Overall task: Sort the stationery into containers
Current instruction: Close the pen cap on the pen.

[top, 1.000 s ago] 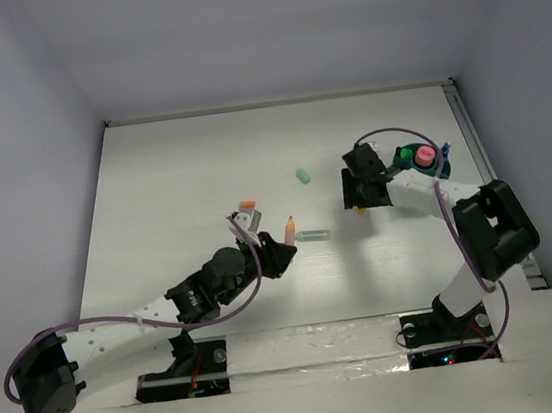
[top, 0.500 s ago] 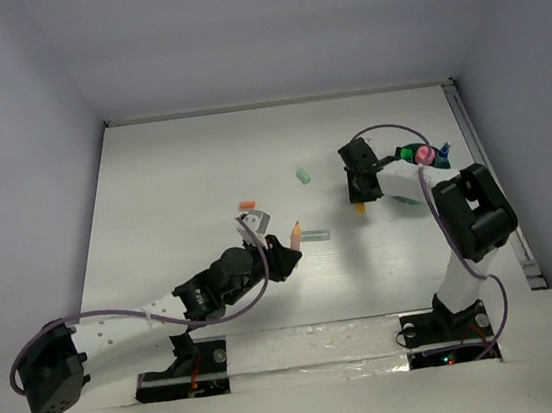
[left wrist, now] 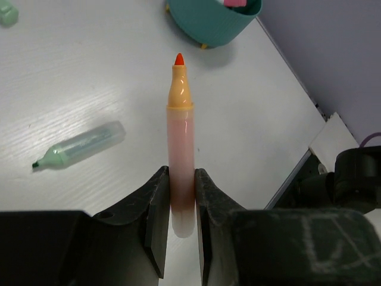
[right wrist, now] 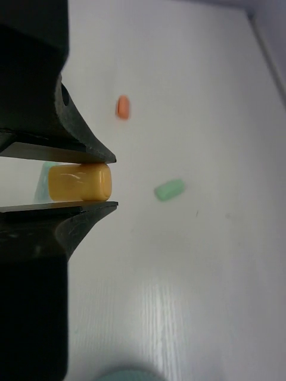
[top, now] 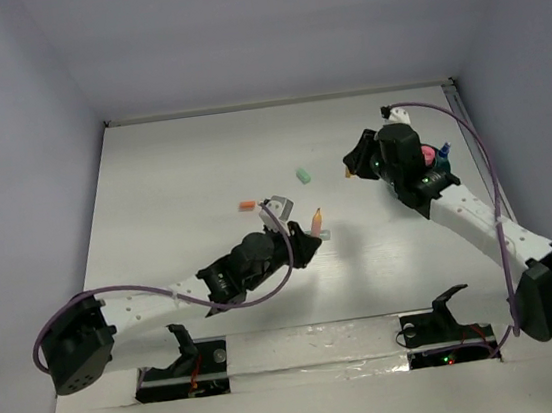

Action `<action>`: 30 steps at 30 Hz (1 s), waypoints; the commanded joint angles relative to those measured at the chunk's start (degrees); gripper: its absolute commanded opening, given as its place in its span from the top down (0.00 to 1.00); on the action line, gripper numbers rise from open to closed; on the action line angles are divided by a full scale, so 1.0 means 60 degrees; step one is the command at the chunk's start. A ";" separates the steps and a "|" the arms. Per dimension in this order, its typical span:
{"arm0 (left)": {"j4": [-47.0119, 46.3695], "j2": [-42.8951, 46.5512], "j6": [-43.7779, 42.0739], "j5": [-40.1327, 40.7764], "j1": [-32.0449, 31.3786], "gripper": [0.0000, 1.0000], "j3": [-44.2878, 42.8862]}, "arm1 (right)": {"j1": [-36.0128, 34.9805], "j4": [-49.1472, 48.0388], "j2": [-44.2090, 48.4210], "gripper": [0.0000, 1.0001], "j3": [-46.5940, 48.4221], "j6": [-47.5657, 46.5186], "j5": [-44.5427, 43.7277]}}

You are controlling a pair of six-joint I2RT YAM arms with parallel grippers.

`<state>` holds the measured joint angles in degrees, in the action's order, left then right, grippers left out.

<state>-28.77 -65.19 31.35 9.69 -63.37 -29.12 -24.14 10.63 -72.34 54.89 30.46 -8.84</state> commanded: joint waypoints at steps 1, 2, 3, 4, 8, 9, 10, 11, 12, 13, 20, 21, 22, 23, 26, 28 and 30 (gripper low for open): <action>-0.1136 -0.0559 -0.0611 -0.0048 -0.0058 1.00 -0.0944 | -0.0298 -0.0879 0.0526 1.00 -0.0243 0.0841 0.0623; -0.1151 -0.0735 -0.0655 -0.0048 -0.0058 1.00 -0.1092 | -0.0544 -0.0850 0.0629 0.99 -0.0243 0.0943 0.0624; -0.1137 -0.1070 -0.0699 -0.0034 -0.0058 1.00 -0.1238 | -0.0648 -0.0864 0.0717 0.99 -0.0301 0.1002 0.0595; -0.1151 -0.1233 -0.0786 -0.0034 -0.0058 1.00 -0.1385 | -0.0649 -0.0879 0.0892 0.99 -0.0345 0.1032 0.0580; -0.0699 -0.1952 -0.0831 0.0142 -0.0058 1.00 -0.2481 | -0.0971 -0.1126 0.1346 0.99 -0.0608 0.1295 0.0449; -0.0712 -0.2069 -0.0846 0.0128 -0.0058 1.00 -0.2615 | -0.1059 -0.1200 0.1420 0.99 -0.0739 0.1339 0.0405; -0.0770 -0.2128 -0.0889 0.0142 -0.0058 1.00 -0.2805 | -0.1060 -0.1302 0.1494 0.99 -0.0799 0.1354 0.0390; -0.0698 -0.2186 -0.0904 0.0171 -0.0058 1.00 -0.2923 | -0.1060 -0.1419 0.1567 0.98 -0.0843 0.1325 0.0361; -0.0581 -0.2318 -0.0904 0.0317 -0.0058 1.00 -0.3026 | -0.1176 -0.1421 0.1626 0.98 -0.0858 0.1325 0.0302; -0.0479 -0.2377 -0.0919 0.0347 -0.0058 1.00 -0.3143 | -0.1264 -0.1435 0.1684 0.98 -0.0901 0.1325 0.0258; -0.0580 -0.2553 -0.0758 0.0172 -0.0058 1.00 -0.3130 | -0.1265 -0.1596 0.1963 0.98 -0.1136 0.1427 0.0082; -0.0580 -0.2582 -0.0743 0.0172 -0.0058 1.00 -0.3115 | -0.1265 -0.1611 0.1978 0.97 -0.1136 0.1428 0.0038; -0.0580 -0.2583 -0.0714 0.0157 -0.0058 1.00 -0.3086 | -0.1265 -0.1611 0.2021 0.97 -0.1107 0.1428 0.0009; -0.0580 -0.2583 -0.0699 0.0142 -0.0058 1.00 -0.3013 | -0.1265 -0.1611 0.2036 0.97 -0.1078 0.1428 -0.0006; -0.0624 -0.2553 -0.0641 0.0142 -0.0058 1.00 -0.2851 | -0.1265 -0.1655 0.2080 0.97 -0.1019 0.1384 -0.0079; -0.0639 -0.2524 -0.0641 0.0128 -0.0058 1.00 -0.2793 | -0.1265 -0.1655 0.2080 0.97 -0.0975 0.1355 -0.0240; -0.0683 -0.2480 -0.0626 0.0084 -0.0058 1.00 -0.2676 | -0.1265 -0.1597 0.2051 0.97 -0.0946 0.1253 -0.0371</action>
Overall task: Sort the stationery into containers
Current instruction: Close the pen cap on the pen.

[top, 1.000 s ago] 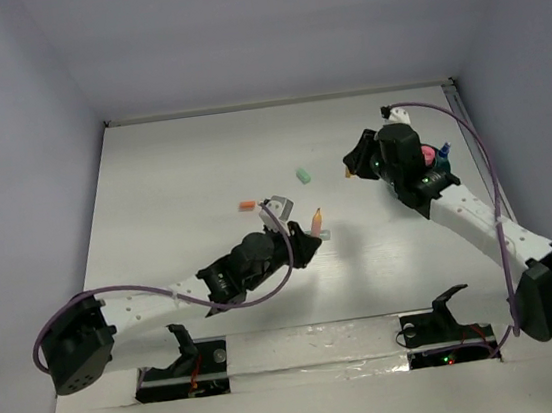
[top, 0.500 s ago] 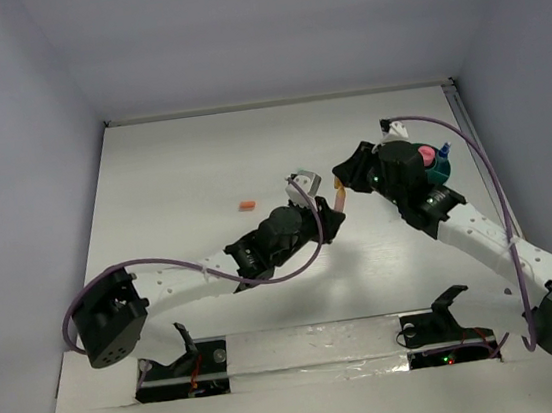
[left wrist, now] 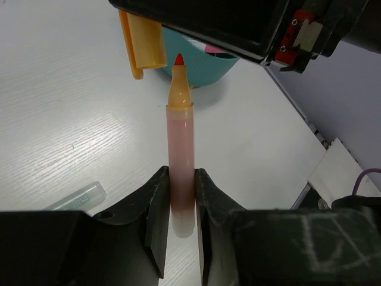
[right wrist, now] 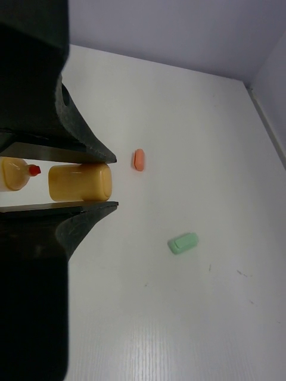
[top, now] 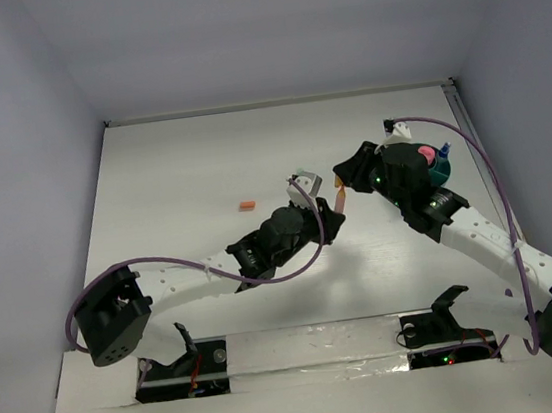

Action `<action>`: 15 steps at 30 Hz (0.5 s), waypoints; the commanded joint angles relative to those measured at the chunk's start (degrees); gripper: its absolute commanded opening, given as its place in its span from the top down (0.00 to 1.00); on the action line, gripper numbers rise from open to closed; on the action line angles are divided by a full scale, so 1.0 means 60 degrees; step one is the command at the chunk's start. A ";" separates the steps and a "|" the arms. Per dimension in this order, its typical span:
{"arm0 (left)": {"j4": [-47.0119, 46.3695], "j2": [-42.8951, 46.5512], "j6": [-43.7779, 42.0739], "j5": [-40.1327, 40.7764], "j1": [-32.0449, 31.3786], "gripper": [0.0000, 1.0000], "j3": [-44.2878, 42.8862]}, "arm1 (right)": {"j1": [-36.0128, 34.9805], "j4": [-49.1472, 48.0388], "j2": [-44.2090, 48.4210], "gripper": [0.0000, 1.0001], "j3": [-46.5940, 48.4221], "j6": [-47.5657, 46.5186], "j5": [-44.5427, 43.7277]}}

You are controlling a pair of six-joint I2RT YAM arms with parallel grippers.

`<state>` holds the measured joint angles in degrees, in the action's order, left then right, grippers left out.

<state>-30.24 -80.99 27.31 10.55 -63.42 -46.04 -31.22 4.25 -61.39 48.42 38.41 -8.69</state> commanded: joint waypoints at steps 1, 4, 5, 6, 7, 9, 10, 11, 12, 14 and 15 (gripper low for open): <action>-0.0453 0.0183 0.0062 -0.0044 -0.0050 1.00 0.0202 | -0.0084 -0.0504 0.0226 0.97 0.0161 -0.0074 -0.0398; -0.0410 0.0242 0.0048 0.0102 -0.0050 1.00 0.0305 | -0.0084 -0.0518 0.0299 0.97 0.0133 -0.0089 -0.0456; -0.0380 0.0242 0.0019 0.0088 -0.0050 1.00 0.0305 | -0.0084 -0.0504 0.0299 0.97 0.0147 -0.0118 -0.0514; -0.0380 0.0227 0.0019 0.0059 -0.0050 1.00 0.0305 | -0.0084 -0.0474 0.0299 0.97 0.0176 -0.0147 -0.0602; -0.0380 0.0212 0.0019 0.0059 -0.0050 1.00 0.0320 | -0.0084 -0.0445 0.0299 0.97 0.0205 -0.0162 -0.0603; -0.0380 0.0198 0.0004 0.0073 -0.0050 1.00 0.0320 | -0.0084 -0.0430 0.0314 0.96 0.0278 -0.0220 -0.0530; -0.0380 0.0198 -0.0011 0.0117 -0.0050 1.00 0.0306 | -0.0084 -0.0430 0.0314 0.96 0.0308 -0.0235 -0.0486; -0.0366 0.0212 -0.0054 0.0161 -0.0050 1.00 0.0291 | -0.0084 -0.0372 0.0314 0.96 0.0323 -0.0264 -0.0442; -0.0365 0.0256 -0.0069 0.0205 -0.0050 1.00 0.0276 | -0.0084 -0.0343 0.0299 0.96 0.0366 -0.0294 -0.0384; -0.0365 0.0285 -0.0142 0.0235 -0.0050 1.00 0.0203 | -0.0084 -0.0299 0.0270 0.96 0.0338 -0.0279 -0.0296; -0.0365 0.0286 -0.0157 0.0264 -0.0050 1.00 0.0174 | -0.0084 -0.0327 0.0284 0.96 0.0309 -0.0236 -0.0208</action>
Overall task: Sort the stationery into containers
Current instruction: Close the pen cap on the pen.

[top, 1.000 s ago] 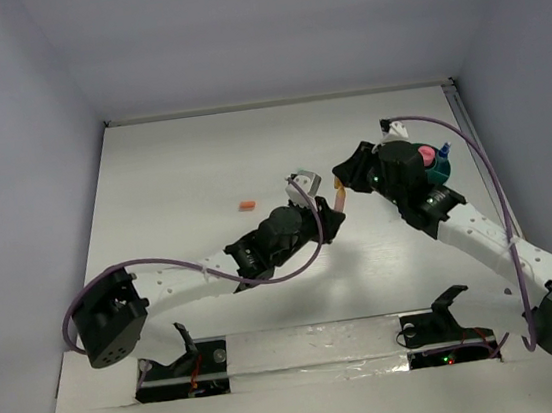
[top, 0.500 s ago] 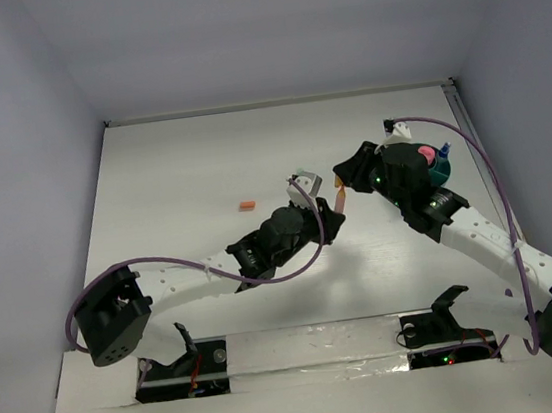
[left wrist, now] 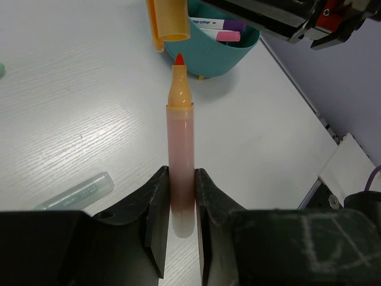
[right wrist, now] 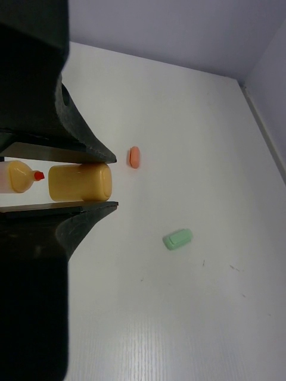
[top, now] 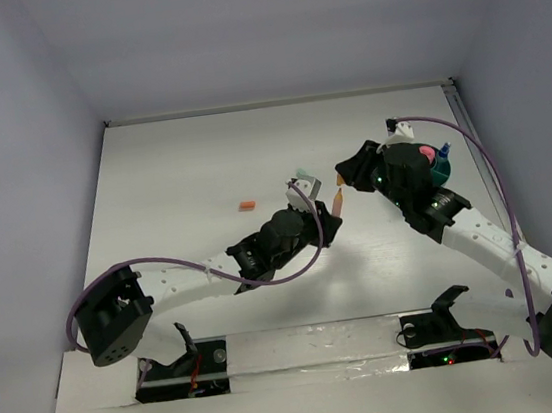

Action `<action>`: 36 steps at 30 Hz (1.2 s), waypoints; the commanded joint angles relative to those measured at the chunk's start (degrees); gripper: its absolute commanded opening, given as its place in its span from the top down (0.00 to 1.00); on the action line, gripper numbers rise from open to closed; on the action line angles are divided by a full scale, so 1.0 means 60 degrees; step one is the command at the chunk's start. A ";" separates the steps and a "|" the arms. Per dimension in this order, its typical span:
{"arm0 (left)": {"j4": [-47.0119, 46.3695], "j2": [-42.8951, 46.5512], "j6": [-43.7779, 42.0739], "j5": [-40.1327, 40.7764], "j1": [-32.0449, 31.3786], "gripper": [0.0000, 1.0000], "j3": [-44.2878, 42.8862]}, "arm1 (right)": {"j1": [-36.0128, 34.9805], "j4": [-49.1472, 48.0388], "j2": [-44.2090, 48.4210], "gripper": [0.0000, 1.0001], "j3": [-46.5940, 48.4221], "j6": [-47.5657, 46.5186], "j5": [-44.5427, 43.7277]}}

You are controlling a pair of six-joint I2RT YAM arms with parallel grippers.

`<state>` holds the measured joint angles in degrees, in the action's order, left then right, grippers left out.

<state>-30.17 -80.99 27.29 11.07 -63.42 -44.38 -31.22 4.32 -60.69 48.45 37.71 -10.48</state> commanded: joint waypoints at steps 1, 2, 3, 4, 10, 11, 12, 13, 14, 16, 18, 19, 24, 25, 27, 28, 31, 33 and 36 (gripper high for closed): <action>-0.0347 0.0271 -0.0197 0.0205 -0.0050 1.00 -0.0161 | -0.0084 -0.0368 0.0168 0.96 0.0247 -0.0104 0.0120; -0.0289 0.0256 -0.0212 0.0206 -0.0050 1.00 -0.0278 | -0.0084 -0.0426 0.0197 0.96 0.0217 -0.0075 0.0164; -0.0245 0.0184 -0.0227 0.0249 -0.0050 1.00 -0.0337 | -0.0084 -0.0441 0.0212 0.96 0.0188 -0.0031 0.0237; -0.0187 0.0154 -0.0227 0.0279 -0.0050 1.00 -0.0410 | -0.0084 -0.0427 0.0226 0.96 0.0158 -0.0016 0.0252; -0.0230 0.0036 -0.0197 0.0323 -0.0050 1.00 -0.0557 | -0.0171 -0.0441 0.0417 0.96 0.0070 0.0013 0.0282; -0.0273 0.0022 -0.0197 0.0323 -0.0050 1.00 -0.0572 | -0.0172 -0.0456 0.0417 0.96 0.0041 0.0028 0.0296; -0.0288 0.0022 -0.0197 0.0308 0.0037 1.00 -0.0586 | -0.0172 -0.0456 0.0417 0.96 0.0012 0.0042 0.0326; -0.0303 0.0007 -0.0197 0.0265 0.0037 1.00 -0.0616 | -0.0172 -0.0485 0.0417 0.96 -0.0003 0.0042 0.0326; -0.0303 -0.0022 -0.0212 0.0250 0.0037 1.00 -0.0674 | -0.0259 -0.0514 0.0403 0.96 -0.0032 0.0042 0.0326; -0.0318 -0.0051 -0.0212 0.0177 0.0037 1.00 -0.0733 | -0.0260 -0.0573 0.0344 0.96 -0.0105 0.0072 0.0311; -0.0347 -0.0110 -0.0227 0.0089 0.0037 1.00 -0.0821 | -0.0347 -0.0617 0.0315 0.96 -0.0193 0.0101 0.0311; -0.0362 -0.0124 -0.0227 0.0089 0.0037 1.00 -0.0836 | -0.0348 -0.0617 0.0300 0.96 -0.0237 0.0101 0.0297; -0.0435 -0.0051 -0.0227 0.0205 0.0037 1.00 -0.0807 | -0.0436 -0.0968 0.0344 0.96 -0.0398 0.0145 0.0194; -0.0435 -0.0051 -0.0227 0.0278 0.0037 1.00 -0.0821 | -0.0436 -0.0997 0.0373 0.96 -0.0428 0.0159 0.0179; -0.0449 -0.0066 -0.0197 0.0453 0.0037 1.00 -0.0850 | -0.0538 -0.1129 0.0431 0.96 -0.0574 0.0232 0.0121; -0.0464 -0.0080 -0.0183 0.0513 0.0037 1.00 -0.0865 | -0.0625 -0.1159 0.0461 0.96 -0.0618 0.0262 0.0063; -0.0464 -0.0168 -0.0183 0.0718 0.0124 1.00 -0.1011 | -0.0903 -0.1290 0.0563 0.96 -0.0823 0.0321 -0.0157; -0.0493 -0.0198 -0.0197 0.0762 0.0125 1.00 -0.1113 | -0.0993 -0.1276 0.0593 0.96 -0.0925 0.0364 -0.0260; -0.0508 -0.0183 -0.0197 0.0806 0.0213 1.00 -0.1158 | -0.1095 -0.1276 0.0724 0.96 -0.1145 0.0394 -0.0509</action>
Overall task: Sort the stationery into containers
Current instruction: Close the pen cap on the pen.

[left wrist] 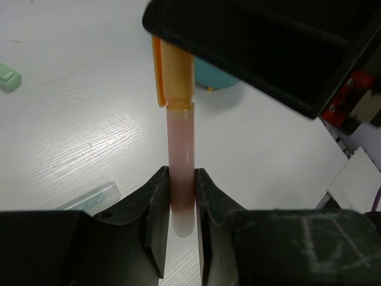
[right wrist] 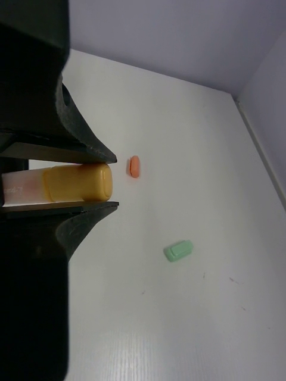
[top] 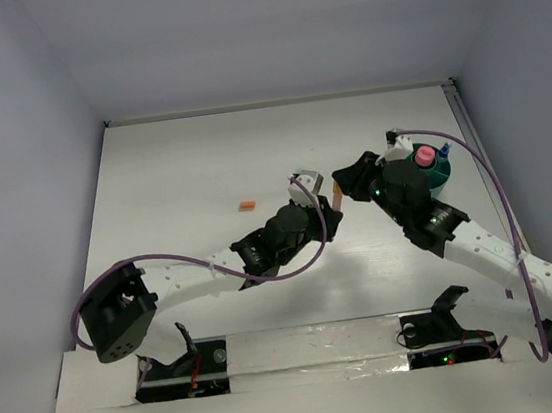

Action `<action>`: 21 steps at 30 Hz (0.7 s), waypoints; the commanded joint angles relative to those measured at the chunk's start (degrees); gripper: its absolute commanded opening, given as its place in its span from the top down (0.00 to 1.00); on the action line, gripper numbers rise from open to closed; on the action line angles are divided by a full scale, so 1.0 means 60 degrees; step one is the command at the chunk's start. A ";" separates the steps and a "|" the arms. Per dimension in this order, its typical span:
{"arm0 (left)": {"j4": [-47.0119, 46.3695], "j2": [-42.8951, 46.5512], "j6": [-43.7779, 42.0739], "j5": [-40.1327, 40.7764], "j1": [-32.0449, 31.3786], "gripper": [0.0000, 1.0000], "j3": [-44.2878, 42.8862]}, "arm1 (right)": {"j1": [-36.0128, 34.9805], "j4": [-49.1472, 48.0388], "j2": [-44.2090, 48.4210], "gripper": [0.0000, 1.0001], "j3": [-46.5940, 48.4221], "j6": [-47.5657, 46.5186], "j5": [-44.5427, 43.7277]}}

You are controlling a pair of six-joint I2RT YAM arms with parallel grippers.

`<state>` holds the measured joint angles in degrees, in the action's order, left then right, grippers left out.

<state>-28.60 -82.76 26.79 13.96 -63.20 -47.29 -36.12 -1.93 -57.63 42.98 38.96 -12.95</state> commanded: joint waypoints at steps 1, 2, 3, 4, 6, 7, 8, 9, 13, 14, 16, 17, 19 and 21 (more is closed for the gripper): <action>-0.0785 0.0155 -0.0114 0.0369 0.0177 1.00 -0.0673 | -0.0279 -0.0234 0.0302 0.96 -0.0278 0.0201 -0.0141; -0.0800 0.0185 -0.0114 0.0384 0.0177 1.00 -0.0644 | -0.0279 -0.0249 0.0332 0.96 -0.0322 0.0216 -0.0170; -0.0814 0.0229 -0.0114 0.0384 0.0177 1.00 -0.0630 | -0.0279 -0.0263 0.0361 0.96 -0.0395 0.0216 -0.0229; -0.0829 0.0258 -0.0128 0.0355 0.0177 1.00 -0.0615 | -0.0279 -0.0249 0.0376 0.96 -0.0411 0.0187 -0.0258; -0.0888 0.0346 -0.0157 0.0311 0.0177 1.00 -0.0513 | -0.0279 -0.0205 0.0376 0.96 -0.0396 0.0157 -0.0288; -0.0902 0.0419 -0.0158 0.0325 0.0177 1.00 -0.0483 | -0.0279 -0.0190 0.0390 0.96 -0.0396 0.0128 -0.0259; -0.0902 0.0463 -0.0172 0.0354 0.0177 1.00 -0.0454 | -0.0279 -0.0205 0.0405 0.96 -0.0382 0.0128 -0.0201; -0.0917 0.0507 -0.0187 0.0384 0.0177 1.00 -0.0425 | -0.0279 -0.0219 0.0405 0.96 -0.0367 0.0113 -0.0070; -0.0976 0.0449 -0.0304 0.0369 0.0177 1.00 -0.0541 | -0.0279 -0.0307 0.0405 0.96 -0.0440 0.0128 0.0369; -0.0976 0.0449 -0.0348 0.0384 0.0177 1.00 -0.0614 | -0.0366 -0.0351 0.0420 0.96 -0.0512 0.0128 0.0458; -0.0946 0.0449 -0.0421 0.0399 0.0177 1.00 -0.0702 | -0.0367 -0.0352 0.0464 0.96 -0.0572 0.0172 0.0736; -0.0917 0.0463 -0.0450 0.0384 0.0278 1.00 -0.0746 | -0.0367 -0.0351 0.0478 0.96 -0.0601 0.0186 0.0810; -0.0888 0.0536 -0.0567 0.0399 0.0279 1.00 -0.0893 | -0.0455 -0.0380 0.0507 0.97 -0.0762 0.0318 0.1043; -0.0829 0.0595 -0.0655 0.0399 0.0366 1.00 -0.1053 | -0.0455 -0.0439 0.0537 0.98 -0.0922 0.0449 0.1176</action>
<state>-27.27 -82.65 24.97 13.87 -62.85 -48.25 -36.75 -4.99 -55.27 39.27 39.57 -12.67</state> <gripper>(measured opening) 0.161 0.319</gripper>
